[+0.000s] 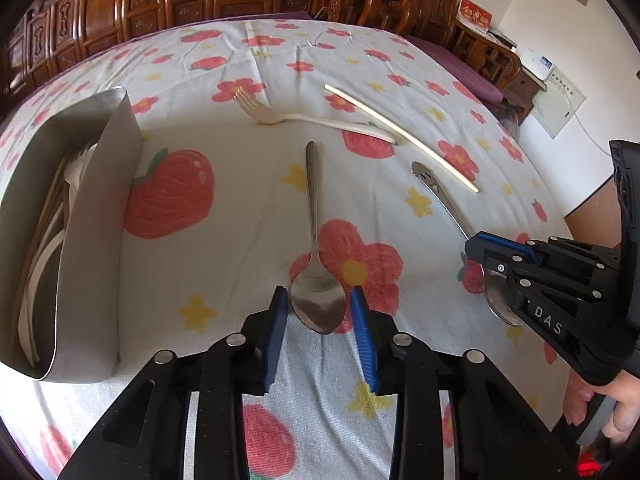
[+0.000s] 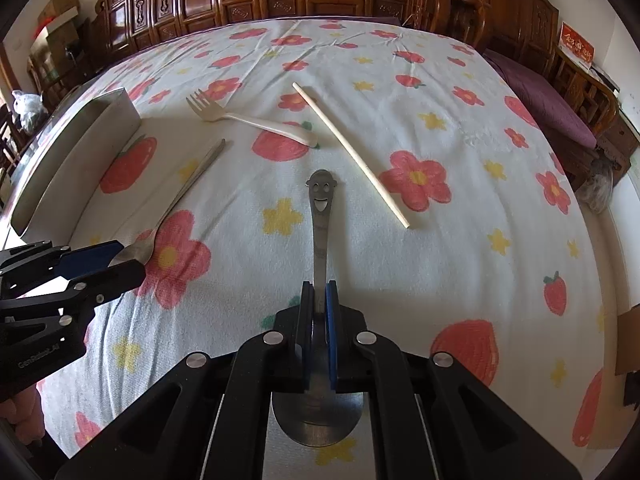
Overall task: Organize utensils
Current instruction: 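Grasp a steel spoon with the left tool while the right tool holds the smiley spoon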
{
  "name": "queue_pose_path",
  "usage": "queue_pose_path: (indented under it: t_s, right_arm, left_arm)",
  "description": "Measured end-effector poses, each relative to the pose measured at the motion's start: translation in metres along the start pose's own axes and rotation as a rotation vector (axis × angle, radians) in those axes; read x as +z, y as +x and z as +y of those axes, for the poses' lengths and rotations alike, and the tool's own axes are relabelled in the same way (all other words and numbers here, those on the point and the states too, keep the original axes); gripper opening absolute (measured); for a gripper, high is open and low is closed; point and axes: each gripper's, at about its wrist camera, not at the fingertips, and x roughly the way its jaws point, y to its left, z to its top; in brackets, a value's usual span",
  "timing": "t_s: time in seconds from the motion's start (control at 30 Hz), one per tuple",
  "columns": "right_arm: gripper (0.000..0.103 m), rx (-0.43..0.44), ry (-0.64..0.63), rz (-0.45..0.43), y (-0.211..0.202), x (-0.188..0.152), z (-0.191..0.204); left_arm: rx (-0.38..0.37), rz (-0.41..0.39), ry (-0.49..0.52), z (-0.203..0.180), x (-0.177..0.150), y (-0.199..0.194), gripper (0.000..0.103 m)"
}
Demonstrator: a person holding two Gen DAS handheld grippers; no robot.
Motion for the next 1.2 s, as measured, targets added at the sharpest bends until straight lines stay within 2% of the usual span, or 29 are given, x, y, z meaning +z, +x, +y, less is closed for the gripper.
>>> queue_pose_path:
  t_s: [0.5,0.77,1.07,1.2]
  right_arm:
    - [0.007,-0.002,-0.044,0.0,-0.007,-0.013,0.013]
    - [0.007,0.03,-0.057,-0.029,-0.017,-0.015,0.023]
    - [0.007,0.038,-0.069,-0.021,-0.015,-0.014,0.032]
    - [0.007,0.034,-0.077,-0.012,-0.011,-0.016,0.035]
  left_arm:
    - [0.067,-0.022,0.012,-0.001,-0.006,-0.01,0.027]
    - [0.106,-0.081,0.051,0.01,-0.01,-0.036,0.026]
    - [0.119,-0.154,0.055,0.021,-0.008,-0.061,0.026]
    - [0.12,-0.155,0.057,0.023,-0.009,-0.061,0.026]
